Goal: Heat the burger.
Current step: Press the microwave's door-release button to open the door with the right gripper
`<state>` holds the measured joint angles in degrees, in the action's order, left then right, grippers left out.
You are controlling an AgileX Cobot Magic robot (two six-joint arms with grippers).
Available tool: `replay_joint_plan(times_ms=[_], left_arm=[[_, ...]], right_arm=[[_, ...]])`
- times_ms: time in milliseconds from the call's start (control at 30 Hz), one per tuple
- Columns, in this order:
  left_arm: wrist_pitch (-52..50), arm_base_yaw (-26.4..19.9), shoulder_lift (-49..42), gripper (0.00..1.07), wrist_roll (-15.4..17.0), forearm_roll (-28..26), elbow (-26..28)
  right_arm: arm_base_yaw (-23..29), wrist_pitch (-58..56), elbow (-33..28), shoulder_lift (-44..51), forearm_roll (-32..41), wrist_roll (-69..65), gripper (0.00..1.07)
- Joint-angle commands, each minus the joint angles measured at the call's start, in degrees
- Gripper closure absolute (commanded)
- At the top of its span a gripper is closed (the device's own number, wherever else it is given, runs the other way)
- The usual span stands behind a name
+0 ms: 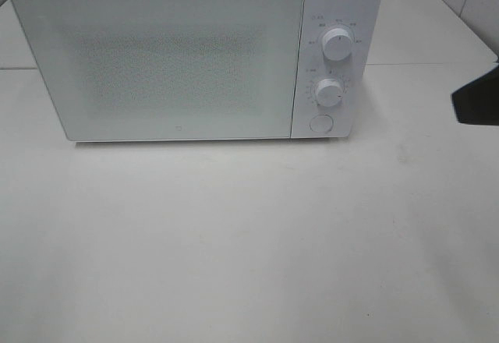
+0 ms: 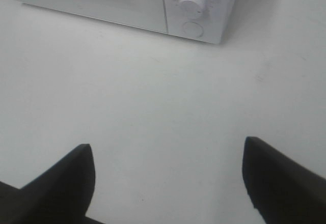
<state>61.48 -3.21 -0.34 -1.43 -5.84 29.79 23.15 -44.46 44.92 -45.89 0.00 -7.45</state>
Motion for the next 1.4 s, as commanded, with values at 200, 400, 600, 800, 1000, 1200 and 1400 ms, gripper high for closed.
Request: replay_joint_plan(times_ms=[200, 400, 600, 800, 1000, 1200, 1400], left_arm=[[0.0, -0.2, -1.3, 0.09, 0.1, 0.0, -0.1], [0.0, -0.2, -1.3, 0.09, 0.1, 0.0, -0.1], [0.0, -0.2, -1.3, 0.09, 0.1, 0.0, -0.1], [0.0, -0.2, -1.3, 0.09, 0.1, 0.0, -0.1], [0.0, -0.2, -1.3, 0.09, 0.1, 0.0, -0.1], [0.0, -0.2, -1.1, 0.09, 0.1, 0.0, -0.1], [0.0, -0.2, -1.0, 0.09, 0.1, 0.1, -0.1]], right_arm=[[-11.6, -3.9, -6.5, 13.9, -0.7, 3.4, 0.31], [-16.2, -5.1, -10.1, 25.8, -0.7, 3.5, 0.31], [-19.1, -5.0, -14.6, 37.5, -0.9, 3.5, 0.31], [-19.7, -4.9, -15.1, 43.3, -1.0, 3.5, 0.31], [-19.7, -6.1, -15.0, 46.6, -1.0, 3.5, 0.31], [-19.7, -12.7, -16.3, 47.6, -1.2, 3.5, 0.31], [-19.7, -12.4, -16.4, 47.6, -1.0, 3.8, 0.31]])
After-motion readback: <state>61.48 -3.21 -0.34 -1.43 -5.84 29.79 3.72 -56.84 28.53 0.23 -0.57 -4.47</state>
